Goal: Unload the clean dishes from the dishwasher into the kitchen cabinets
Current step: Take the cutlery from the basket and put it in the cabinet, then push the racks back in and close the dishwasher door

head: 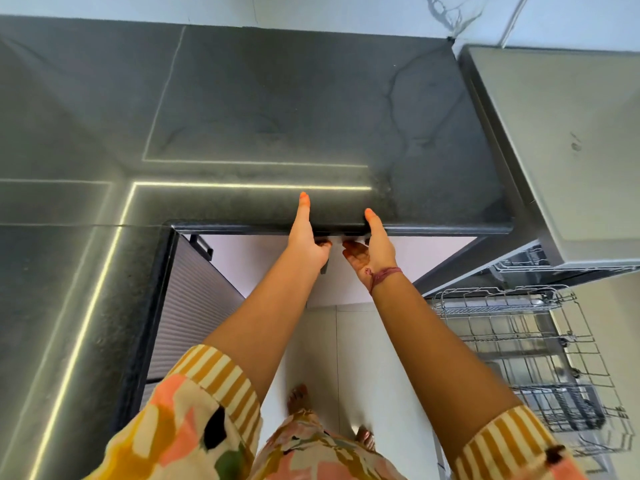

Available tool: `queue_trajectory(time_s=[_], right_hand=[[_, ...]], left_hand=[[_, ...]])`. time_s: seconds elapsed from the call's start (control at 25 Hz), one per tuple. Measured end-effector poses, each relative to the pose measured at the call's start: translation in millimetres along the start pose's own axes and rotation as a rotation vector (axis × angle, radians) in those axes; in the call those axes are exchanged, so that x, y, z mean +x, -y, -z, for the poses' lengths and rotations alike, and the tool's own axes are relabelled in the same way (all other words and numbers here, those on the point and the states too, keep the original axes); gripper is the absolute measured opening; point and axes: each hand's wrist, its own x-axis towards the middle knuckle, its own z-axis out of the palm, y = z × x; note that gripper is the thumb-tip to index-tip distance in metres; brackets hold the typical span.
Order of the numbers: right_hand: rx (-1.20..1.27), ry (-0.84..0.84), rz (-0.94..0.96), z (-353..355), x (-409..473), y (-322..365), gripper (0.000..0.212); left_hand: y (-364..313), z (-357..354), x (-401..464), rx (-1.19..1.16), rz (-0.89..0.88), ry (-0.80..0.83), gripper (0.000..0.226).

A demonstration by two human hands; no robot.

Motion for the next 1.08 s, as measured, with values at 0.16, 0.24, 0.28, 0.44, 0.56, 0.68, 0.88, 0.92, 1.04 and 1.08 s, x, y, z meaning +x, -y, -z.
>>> queue_trajectory(time_s=[0.16, 0.24, 0.28, 0.44, 0.56, 0.68, 0.88, 0.92, 1.04, 1.08], right_hand=[[0.123, 0.029, 0.021, -3.0, 12.8, -7.3, 0.046], [0.110, 0.021, 0.037, -1.0, 17.5, -7.6, 0.041], [0.090, 0.016, 0.042, 0.7, 19.2, -6.7, 0.039], [0.018, 0.041, 0.049, 11.0, 21.8, -1.8, 0.043], [-0.008, 0.082, 0.051, 11.9, 18.4, -1.1, 0.043], [-0.103, 0.112, 0.029, 17.5, 9.7, 5.5, 0.049], [-0.248, 0.101, -0.002, 65.0, -16.1, 14.7, 0.036], [-0.259, 0.116, -0.031, 82.7, -22.7, 13.1, 0.033], [-0.311, 0.139, -0.097, 142.0, -44.0, 9.5, 0.032], [-0.321, 0.141, -0.104, 166.1, -50.0, 8.8, 0.032]], left_hand=[[-3.2, -0.7, 28.0, -0.041, -0.036, -0.045, 0.079], [0.2, 1.7, 33.7, 0.001, -0.053, -0.049, 0.078], [0.7, 2.8, 36.1, 0.010, -0.059, -0.049, 0.078], [-0.9, 6.9, 39.5, 0.012, -0.075, -0.032, 0.074], [0.1, 7.3, 33.5, 0.034, -0.097, 0.001, 0.071], [5.6, 11.6, 24.9, 0.013, -0.106, 0.041, 0.068], [49.9, 37.4, 0.4, 0.100, -0.089, 0.068, 0.046], [65.4, 44.5, -6.4, 0.101, -0.090, 0.034, 0.041], [120.5, 64.5, -36.3, 0.084, -0.088, -0.053, 0.033], [144.5, 70.7, -49.1, 0.072, -0.084, -0.063, 0.025]])
